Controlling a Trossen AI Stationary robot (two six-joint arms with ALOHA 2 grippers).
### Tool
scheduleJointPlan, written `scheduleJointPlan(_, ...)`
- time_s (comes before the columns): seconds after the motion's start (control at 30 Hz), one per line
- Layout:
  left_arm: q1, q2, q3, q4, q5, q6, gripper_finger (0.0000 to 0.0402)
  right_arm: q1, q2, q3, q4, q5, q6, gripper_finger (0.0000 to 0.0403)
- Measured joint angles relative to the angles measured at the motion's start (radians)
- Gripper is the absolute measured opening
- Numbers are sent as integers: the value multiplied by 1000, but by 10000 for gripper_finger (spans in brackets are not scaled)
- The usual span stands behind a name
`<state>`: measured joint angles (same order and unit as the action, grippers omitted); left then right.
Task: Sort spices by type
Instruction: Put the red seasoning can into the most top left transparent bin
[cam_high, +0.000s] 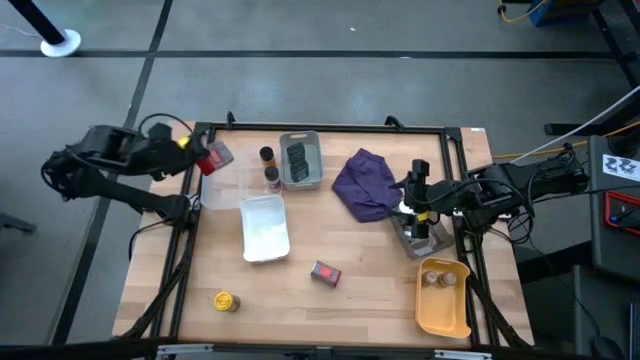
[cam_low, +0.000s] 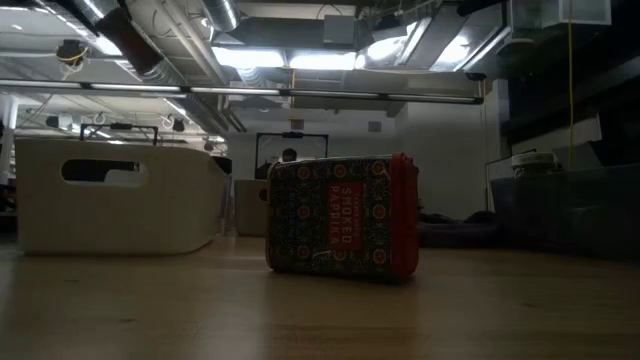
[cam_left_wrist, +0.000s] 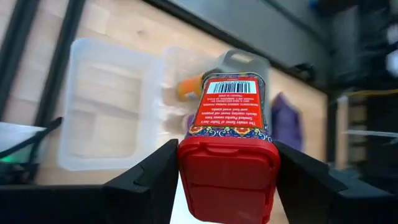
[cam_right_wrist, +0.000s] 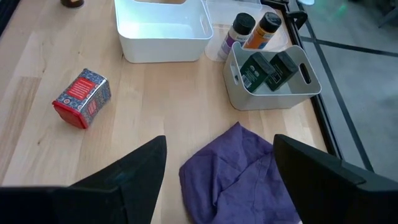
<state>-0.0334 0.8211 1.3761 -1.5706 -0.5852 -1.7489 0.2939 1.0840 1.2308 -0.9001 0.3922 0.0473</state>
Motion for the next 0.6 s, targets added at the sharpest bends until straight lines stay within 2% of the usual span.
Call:
scheduleJointPlan(0.23,179,105,0,-1,187,200,209,0,0,0,-2,0,-1,294)
scheduleJointPlan(0.6,510,330,0,1,409,652,209,0,0,0,-17,0,-1,294)
